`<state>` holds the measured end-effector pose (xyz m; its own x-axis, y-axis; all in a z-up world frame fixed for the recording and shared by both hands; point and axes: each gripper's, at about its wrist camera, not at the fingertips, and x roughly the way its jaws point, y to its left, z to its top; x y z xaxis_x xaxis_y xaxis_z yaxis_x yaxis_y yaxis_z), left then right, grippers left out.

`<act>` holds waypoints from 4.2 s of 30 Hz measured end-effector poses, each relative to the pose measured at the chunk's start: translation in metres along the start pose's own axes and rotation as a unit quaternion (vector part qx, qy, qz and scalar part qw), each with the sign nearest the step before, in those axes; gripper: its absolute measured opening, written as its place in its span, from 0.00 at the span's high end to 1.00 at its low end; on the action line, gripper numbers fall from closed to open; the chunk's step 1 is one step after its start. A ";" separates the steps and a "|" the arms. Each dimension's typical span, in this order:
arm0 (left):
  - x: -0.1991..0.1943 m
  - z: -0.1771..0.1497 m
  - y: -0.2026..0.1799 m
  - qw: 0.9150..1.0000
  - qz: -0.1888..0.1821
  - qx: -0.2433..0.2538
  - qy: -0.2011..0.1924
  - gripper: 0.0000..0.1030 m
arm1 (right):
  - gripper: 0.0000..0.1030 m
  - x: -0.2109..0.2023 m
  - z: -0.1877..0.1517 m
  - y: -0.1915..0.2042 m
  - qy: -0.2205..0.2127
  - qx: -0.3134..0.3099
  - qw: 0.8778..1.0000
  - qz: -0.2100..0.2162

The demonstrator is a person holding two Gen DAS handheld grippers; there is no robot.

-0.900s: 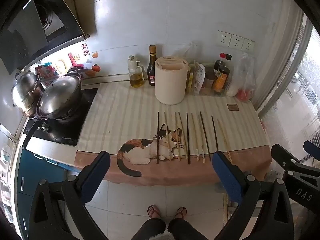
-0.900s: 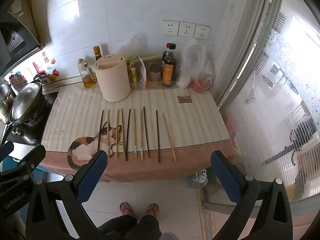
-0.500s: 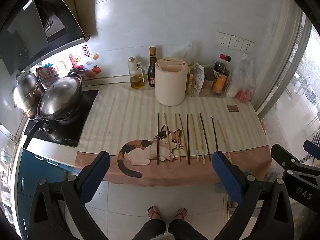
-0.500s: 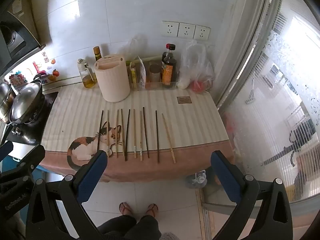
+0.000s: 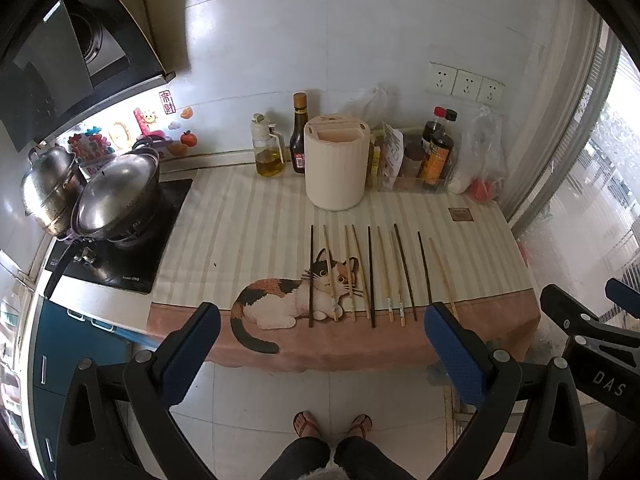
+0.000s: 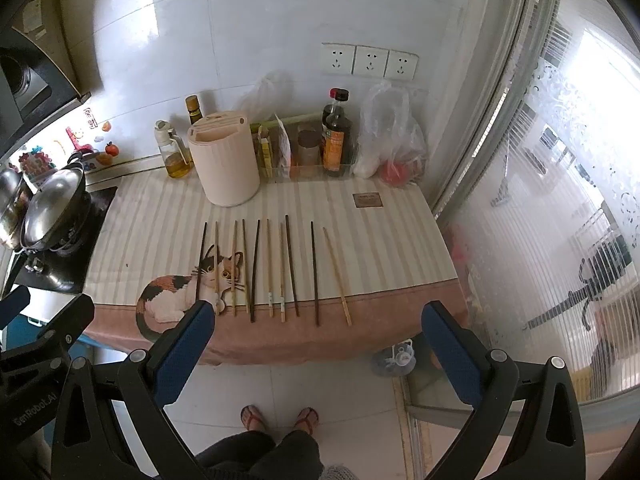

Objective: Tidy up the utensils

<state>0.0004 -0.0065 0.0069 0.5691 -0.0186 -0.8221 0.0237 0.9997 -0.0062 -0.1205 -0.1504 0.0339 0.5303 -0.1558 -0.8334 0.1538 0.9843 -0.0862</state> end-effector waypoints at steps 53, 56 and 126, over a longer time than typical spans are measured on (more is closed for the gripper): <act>0.000 0.005 -0.001 1.000 -0.001 0.000 -0.009 0.00 | 0.00 -0.007 0.008 -0.009 -0.010 -0.004 1.000 0.002; 0.000 0.005 -0.001 1.000 -0.001 0.000 -0.009 0.00 | 0.00 -0.007 0.008 -0.009 -0.010 -0.005 1.000 0.002; 0.430 0.016 0.003 0.962 0.022 -0.001 0.272 0.90 | 0.93 0.491 0.047 -0.049 0.263 0.029 0.964 0.026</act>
<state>0.2582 -0.0122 -0.3378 0.0557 0.0352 -0.9978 0.0072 0.9993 0.0356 0.1712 -0.2787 -0.3456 0.0442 -0.0288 -0.9986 0.1928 0.9810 -0.0197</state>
